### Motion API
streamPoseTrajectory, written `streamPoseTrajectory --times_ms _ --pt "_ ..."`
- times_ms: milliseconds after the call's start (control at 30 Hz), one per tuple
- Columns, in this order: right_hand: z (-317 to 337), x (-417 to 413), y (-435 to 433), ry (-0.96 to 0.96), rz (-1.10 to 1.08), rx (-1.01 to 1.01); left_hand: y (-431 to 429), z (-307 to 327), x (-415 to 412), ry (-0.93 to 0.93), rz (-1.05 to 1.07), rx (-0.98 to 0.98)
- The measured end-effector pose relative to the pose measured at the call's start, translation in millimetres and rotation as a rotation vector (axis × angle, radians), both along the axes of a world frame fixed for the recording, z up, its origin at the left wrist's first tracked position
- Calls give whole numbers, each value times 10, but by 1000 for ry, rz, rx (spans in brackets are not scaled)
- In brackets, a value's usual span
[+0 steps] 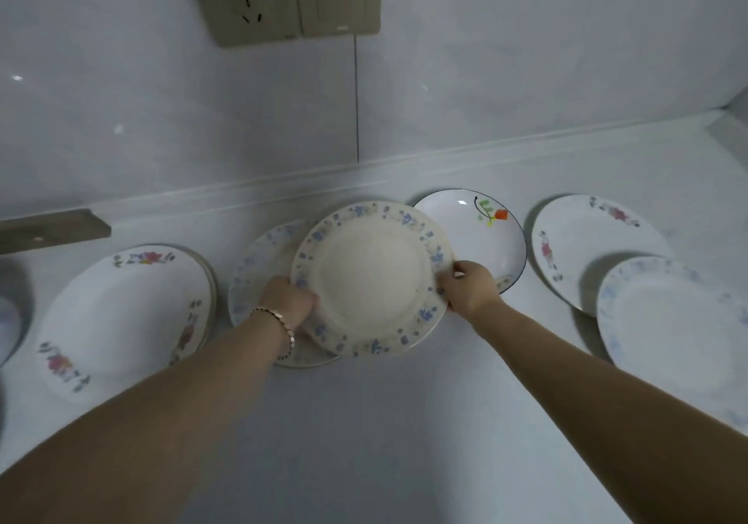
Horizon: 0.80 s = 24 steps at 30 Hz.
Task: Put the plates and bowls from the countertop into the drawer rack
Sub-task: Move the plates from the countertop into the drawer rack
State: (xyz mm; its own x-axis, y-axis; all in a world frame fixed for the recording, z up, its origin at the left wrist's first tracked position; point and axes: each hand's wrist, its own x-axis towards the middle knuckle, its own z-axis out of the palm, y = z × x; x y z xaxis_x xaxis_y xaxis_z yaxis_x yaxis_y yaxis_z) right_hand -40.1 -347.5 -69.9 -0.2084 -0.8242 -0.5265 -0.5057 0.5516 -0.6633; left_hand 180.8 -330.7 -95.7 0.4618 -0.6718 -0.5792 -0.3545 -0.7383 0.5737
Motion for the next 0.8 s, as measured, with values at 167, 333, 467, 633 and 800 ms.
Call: streamPoseTrajectory --times_ms 167,333,467,633,800 --pt "67 -139 370 -39 -40 -21 303 169 -58 74 45 -39" --pt "252 -370 969 -74 6 -89 894 462 -214 139 0 -93" --pt "478 -599 1577 -63 57 -155 1550 690 -380 294 22 -132" --pt "679 -802 2465 -37 119 -266 2601 904 -640 231 -17 -189" --pt "736 -831 3342 -7 213 -302 3710 987 -721 314 38 -121"
